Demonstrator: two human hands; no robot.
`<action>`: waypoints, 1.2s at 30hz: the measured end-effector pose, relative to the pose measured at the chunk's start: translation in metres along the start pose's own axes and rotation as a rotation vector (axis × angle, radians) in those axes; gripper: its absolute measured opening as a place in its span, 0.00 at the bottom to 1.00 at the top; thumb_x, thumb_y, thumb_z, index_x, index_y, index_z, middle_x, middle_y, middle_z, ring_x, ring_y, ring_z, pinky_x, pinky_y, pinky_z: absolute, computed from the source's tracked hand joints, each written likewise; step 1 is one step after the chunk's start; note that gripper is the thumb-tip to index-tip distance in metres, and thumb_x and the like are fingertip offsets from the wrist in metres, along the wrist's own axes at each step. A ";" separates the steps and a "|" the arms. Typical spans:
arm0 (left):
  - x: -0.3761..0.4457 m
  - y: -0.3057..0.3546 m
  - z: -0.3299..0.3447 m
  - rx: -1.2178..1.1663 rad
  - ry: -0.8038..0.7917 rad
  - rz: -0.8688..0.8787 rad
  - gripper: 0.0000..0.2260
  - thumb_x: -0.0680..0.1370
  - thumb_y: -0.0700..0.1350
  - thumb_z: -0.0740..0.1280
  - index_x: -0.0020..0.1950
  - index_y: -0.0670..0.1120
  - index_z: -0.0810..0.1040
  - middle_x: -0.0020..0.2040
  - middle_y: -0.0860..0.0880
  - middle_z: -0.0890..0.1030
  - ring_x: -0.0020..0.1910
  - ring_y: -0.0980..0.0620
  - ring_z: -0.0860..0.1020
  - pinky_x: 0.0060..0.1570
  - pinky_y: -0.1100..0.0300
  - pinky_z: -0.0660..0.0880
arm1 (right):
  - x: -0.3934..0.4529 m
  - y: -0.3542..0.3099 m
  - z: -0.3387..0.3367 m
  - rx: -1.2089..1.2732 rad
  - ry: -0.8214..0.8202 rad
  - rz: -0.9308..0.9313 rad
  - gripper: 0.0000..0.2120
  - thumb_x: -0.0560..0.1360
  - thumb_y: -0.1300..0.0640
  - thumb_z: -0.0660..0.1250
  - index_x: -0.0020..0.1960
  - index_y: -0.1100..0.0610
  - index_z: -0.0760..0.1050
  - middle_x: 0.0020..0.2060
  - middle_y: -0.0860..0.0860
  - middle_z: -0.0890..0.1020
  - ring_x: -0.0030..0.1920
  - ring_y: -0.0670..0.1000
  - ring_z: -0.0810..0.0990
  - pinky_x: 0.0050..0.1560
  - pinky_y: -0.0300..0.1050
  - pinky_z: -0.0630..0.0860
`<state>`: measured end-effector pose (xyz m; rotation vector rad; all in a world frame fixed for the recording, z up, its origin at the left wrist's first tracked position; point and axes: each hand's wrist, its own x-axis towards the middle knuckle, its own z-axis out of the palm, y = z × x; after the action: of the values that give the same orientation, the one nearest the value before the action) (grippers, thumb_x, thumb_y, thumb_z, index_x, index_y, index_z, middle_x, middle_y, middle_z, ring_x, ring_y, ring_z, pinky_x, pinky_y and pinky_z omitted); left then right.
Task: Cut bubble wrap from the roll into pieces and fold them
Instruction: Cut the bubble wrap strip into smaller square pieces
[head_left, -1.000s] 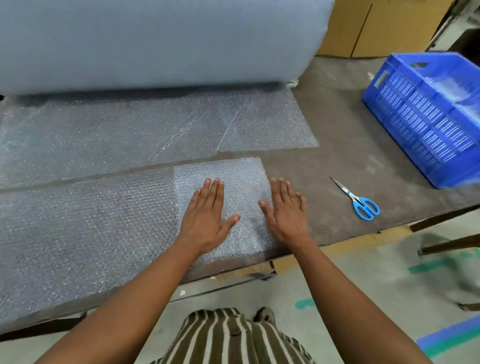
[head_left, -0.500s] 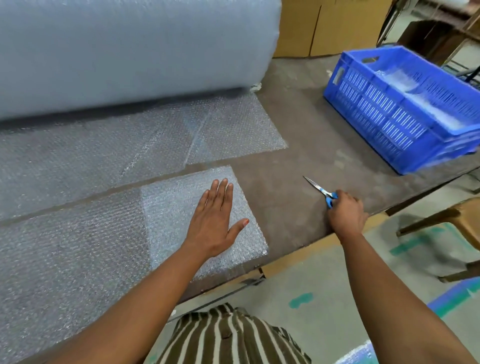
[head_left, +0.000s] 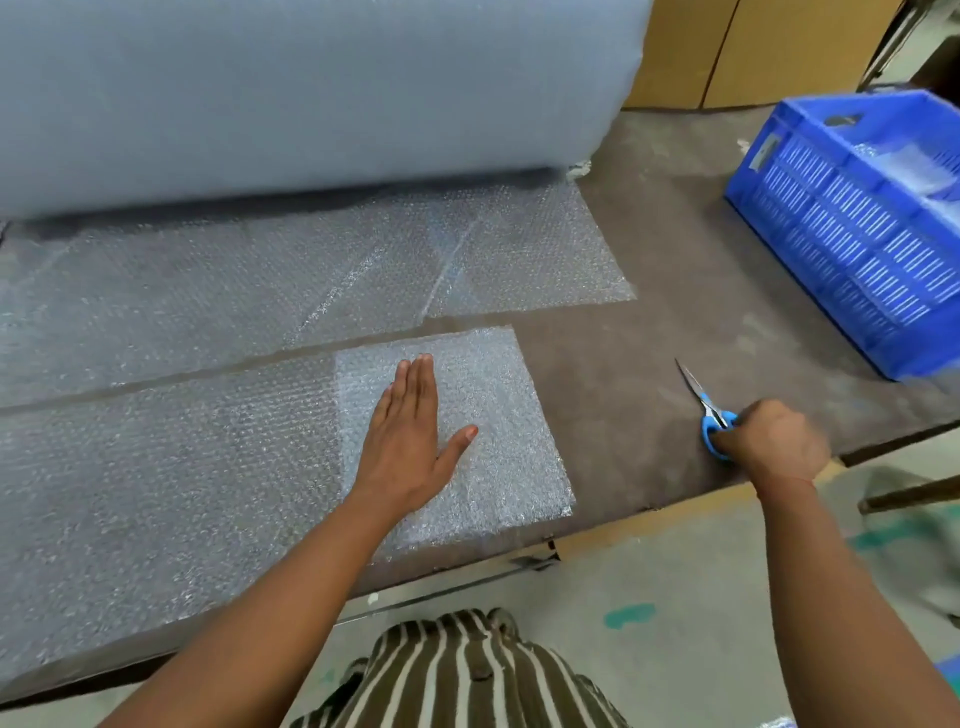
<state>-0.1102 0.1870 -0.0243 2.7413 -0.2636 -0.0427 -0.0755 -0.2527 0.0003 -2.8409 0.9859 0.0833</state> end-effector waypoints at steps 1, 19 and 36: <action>-0.006 -0.009 -0.005 -0.019 0.015 -0.027 0.45 0.84 0.73 0.47 0.85 0.46 0.29 0.86 0.48 0.33 0.85 0.50 0.32 0.84 0.52 0.37 | -0.001 0.001 0.000 0.070 -0.030 0.049 0.21 0.68 0.43 0.82 0.44 0.60 0.82 0.42 0.61 0.83 0.43 0.63 0.81 0.45 0.51 0.77; -0.167 -0.160 -0.045 -0.018 0.382 0.118 0.12 0.79 0.55 0.72 0.60 0.54 0.87 0.51 0.56 0.87 0.53 0.51 0.80 0.56 0.49 0.57 | -0.375 -0.134 0.048 1.561 -1.018 0.173 0.31 0.45 0.43 0.92 0.43 0.56 0.89 0.38 0.53 0.84 0.30 0.42 0.78 0.23 0.33 0.62; -0.160 -0.135 -0.024 -0.100 0.159 0.297 0.06 0.75 0.55 0.79 0.50 0.56 0.90 0.52 0.58 0.83 0.55 0.50 0.78 0.54 0.53 0.55 | -0.476 -0.123 0.070 1.280 -0.850 0.109 0.38 0.57 0.33 0.78 0.42 0.69 0.80 0.28 0.59 0.79 0.22 0.48 0.71 0.25 0.36 0.69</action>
<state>-0.2419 0.3487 -0.0539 2.5612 -0.6013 0.2340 -0.3738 0.1444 -0.0107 -1.3519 0.6003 0.4337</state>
